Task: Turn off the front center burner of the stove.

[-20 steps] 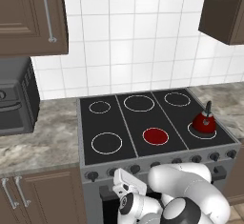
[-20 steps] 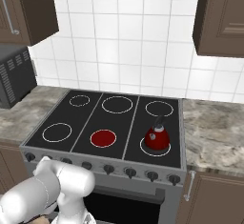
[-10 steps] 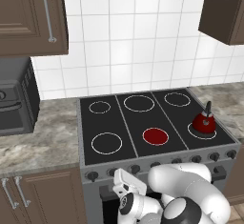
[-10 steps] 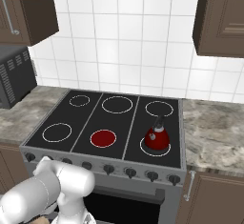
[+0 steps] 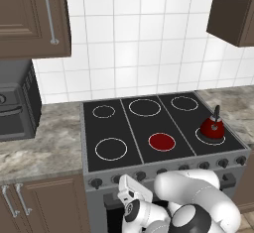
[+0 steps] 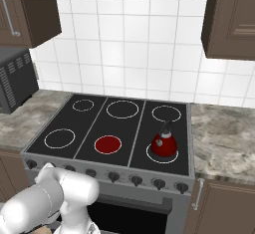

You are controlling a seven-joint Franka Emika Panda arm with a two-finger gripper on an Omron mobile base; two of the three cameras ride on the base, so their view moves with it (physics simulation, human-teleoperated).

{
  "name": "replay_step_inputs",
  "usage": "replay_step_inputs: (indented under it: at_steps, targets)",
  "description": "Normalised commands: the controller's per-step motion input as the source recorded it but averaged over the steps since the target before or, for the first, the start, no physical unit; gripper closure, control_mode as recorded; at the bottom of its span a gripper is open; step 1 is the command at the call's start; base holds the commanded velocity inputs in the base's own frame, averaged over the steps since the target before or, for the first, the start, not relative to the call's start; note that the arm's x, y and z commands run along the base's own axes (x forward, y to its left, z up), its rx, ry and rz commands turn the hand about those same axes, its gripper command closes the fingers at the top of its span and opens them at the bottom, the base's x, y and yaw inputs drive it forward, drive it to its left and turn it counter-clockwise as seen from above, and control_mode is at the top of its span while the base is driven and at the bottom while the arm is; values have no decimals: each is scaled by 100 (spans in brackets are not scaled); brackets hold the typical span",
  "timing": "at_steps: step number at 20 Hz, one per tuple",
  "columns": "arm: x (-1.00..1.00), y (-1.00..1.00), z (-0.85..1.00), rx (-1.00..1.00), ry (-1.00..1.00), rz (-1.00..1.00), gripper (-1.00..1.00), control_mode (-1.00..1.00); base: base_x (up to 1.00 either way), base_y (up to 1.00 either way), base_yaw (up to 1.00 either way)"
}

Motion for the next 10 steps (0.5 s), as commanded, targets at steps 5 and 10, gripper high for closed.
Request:
replay_step_inputs:
  at_steps: [5,10]
  targets:
    - [12,-47,0,27,-3,0,100,-100,0,0,0]
    - [7,-24,5,30,-8,0,100,-100,0,0,0]
